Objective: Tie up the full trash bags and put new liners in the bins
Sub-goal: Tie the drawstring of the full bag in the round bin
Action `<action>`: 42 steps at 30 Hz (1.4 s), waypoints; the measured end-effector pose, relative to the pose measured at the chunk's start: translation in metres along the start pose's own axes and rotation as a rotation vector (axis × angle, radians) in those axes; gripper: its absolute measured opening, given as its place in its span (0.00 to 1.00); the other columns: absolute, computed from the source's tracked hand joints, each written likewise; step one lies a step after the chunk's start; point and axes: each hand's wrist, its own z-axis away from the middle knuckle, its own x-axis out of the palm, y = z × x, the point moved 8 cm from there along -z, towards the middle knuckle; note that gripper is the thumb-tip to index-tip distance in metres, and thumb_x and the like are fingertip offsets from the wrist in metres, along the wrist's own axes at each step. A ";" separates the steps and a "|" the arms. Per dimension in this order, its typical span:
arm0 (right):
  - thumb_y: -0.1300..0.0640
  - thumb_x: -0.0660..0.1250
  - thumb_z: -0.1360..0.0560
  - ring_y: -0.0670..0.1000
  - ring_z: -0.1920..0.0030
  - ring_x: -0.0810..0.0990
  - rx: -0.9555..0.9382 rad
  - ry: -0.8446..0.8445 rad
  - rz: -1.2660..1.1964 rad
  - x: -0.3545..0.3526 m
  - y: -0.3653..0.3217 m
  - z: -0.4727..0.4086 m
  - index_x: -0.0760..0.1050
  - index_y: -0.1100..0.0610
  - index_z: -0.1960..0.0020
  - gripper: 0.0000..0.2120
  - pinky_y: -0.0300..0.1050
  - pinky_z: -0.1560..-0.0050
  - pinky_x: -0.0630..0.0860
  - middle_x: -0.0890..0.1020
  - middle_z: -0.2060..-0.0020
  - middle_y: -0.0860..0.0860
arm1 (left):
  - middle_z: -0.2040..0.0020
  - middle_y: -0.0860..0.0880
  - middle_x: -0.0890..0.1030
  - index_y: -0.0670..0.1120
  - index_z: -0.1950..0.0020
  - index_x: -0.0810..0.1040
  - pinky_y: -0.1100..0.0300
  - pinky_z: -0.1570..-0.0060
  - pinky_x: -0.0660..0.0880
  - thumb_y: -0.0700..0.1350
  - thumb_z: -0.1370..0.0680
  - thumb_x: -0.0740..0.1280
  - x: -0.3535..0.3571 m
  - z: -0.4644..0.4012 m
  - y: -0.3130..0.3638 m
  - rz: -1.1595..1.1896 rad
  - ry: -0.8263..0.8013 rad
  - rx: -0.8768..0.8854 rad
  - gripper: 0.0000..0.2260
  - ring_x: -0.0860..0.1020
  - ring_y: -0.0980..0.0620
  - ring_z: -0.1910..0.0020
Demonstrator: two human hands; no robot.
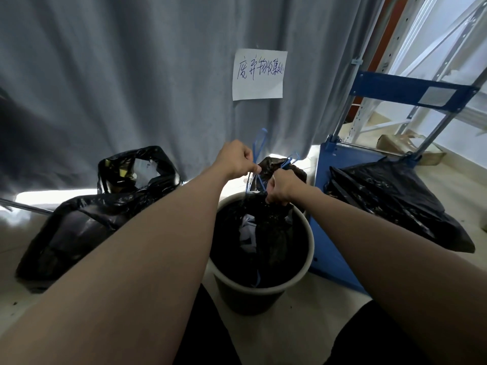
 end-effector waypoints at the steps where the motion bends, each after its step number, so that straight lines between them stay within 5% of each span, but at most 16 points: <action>1: 0.66 0.75 0.32 0.55 0.66 0.78 0.005 0.000 0.016 -0.001 0.003 0.001 0.72 0.55 0.71 0.15 0.50 0.53 0.82 0.80 0.63 0.59 | 0.67 0.41 0.83 0.41 0.70 0.78 0.55 0.58 0.79 0.43 0.35 0.81 -0.002 0.000 0.000 0.001 0.002 -0.001 0.13 0.78 0.50 0.70; 4: 0.66 0.73 0.32 0.57 0.64 0.79 0.010 0.019 0.044 -0.006 0.009 0.004 0.73 0.55 0.70 0.14 0.48 0.55 0.81 0.81 0.59 0.59 | 0.68 0.43 0.82 0.39 0.66 0.81 0.56 0.59 0.79 0.45 0.33 0.79 -0.011 0.002 0.002 -0.017 -0.002 0.006 0.12 0.78 0.53 0.72; 7: 0.64 0.68 0.30 0.60 0.55 0.82 0.031 0.082 0.084 -0.015 0.017 0.010 0.81 0.61 0.58 0.03 0.51 0.49 0.80 0.82 0.55 0.61 | 0.72 0.48 0.80 0.41 0.64 0.82 0.62 0.68 0.73 0.48 0.31 0.78 -0.020 0.010 0.004 -0.004 -0.032 0.013 0.12 0.75 0.58 0.77; 9: 0.62 0.66 0.29 0.61 0.54 0.81 0.044 0.116 0.094 -0.021 0.020 0.015 0.81 0.64 0.53 0.08 0.52 0.49 0.80 0.81 0.57 0.60 | 0.71 0.48 0.80 0.42 0.63 0.83 0.64 0.69 0.74 0.51 0.30 0.77 -0.025 0.018 0.007 -0.022 -0.072 0.016 0.13 0.76 0.55 0.74; 13: 0.57 0.70 0.29 0.58 0.54 0.81 -0.023 0.135 0.073 -0.027 0.005 0.033 0.80 0.63 0.57 0.09 0.50 0.51 0.80 0.82 0.58 0.59 | 0.63 0.47 0.84 0.43 0.56 0.85 0.64 0.64 0.74 0.54 0.26 0.72 -0.011 0.044 0.007 -0.163 -0.391 -0.073 0.14 0.79 0.53 0.67; 17: 0.59 0.73 0.30 0.51 0.52 0.83 -0.244 -0.085 0.015 -0.007 -0.032 0.062 0.84 0.59 0.58 0.03 0.46 0.46 0.79 0.86 0.58 0.52 | 0.57 0.47 0.83 0.48 0.58 0.84 0.62 0.60 0.73 0.51 0.26 0.73 0.007 0.078 0.006 -0.309 -0.674 -0.082 0.07 0.79 0.52 0.60; 21: 0.62 0.69 0.30 0.49 0.51 0.83 -0.364 -0.426 0.190 0.029 -0.054 0.101 0.85 0.50 0.54 0.11 0.48 0.42 0.78 0.86 0.58 0.45 | 0.55 0.47 0.83 0.47 0.55 0.84 0.61 0.57 0.75 0.46 0.26 0.73 0.015 0.097 0.009 -0.435 -0.730 -0.041 0.03 0.79 0.51 0.57; 25: 0.46 0.77 0.35 0.46 0.52 0.81 -0.341 -0.576 0.402 0.054 -0.046 0.125 0.85 0.44 0.57 0.07 0.49 0.45 0.80 0.84 0.59 0.40 | 0.55 0.48 0.83 0.44 0.52 0.84 0.60 0.57 0.75 0.45 0.26 0.73 0.013 0.110 0.006 -0.488 -0.738 -0.008 0.07 0.79 0.51 0.57; 27: 0.41 0.78 0.38 0.46 0.53 0.80 -0.346 -0.557 0.493 0.061 -0.041 0.130 0.84 0.45 0.60 0.12 0.47 0.48 0.80 0.83 0.58 0.41 | 0.56 0.48 0.83 0.43 0.50 0.85 0.62 0.59 0.75 0.45 0.27 0.74 0.010 0.113 0.004 -0.509 -0.728 0.000 0.09 0.79 0.52 0.58; 33: 0.53 0.74 0.31 0.49 0.55 0.78 -0.486 -0.439 0.562 0.058 -0.044 0.135 0.76 0.47 0.65 0.08 0.47 0.55 0.78 0.79 0.59 0.44 | 0.63 0.51 0.83 0.46 0.52 0.86 0.61 0.61 0.71 0.42 0.29 0.76 0.010 0.114 0.007 -0.515 -0.671 0.103 0.07 0.77 0.54 0.63; 37: 0.55 0.72 0.30 0.49 0.54 0.78 -0.501 -0.368 0.438 0.045 -0.046 0.132 0.76 0.48 0.64 0.07 0.46 0.53 0.77 0.79 0.54 0.49 | 0.57 0.49 0.86 0.51 0.55 0.87 0.58 0.52 0.76 0.48 0.35 0.79 0.020 0.115 0.013 -0.516 -0.634 0.175 0.10 0.79 0.55 0.60; 42: 0.56 0.67 0.25 0.47 0.60 0.76 -0.418 -0.240 0.209 0.015 -0.033 0.115 0.74 0.52 0.60 0.05 0.39 0.55 0.71 0.77 0.64 0.45 | 0.59 0.52 0.86 0.53 0.57 0.87 0.59 0.54 0.76 0.51 0.37 0.80 0.044 0.126 0.018 -0.409 -0.695 0.192 0.11 0.78 0.59 0.63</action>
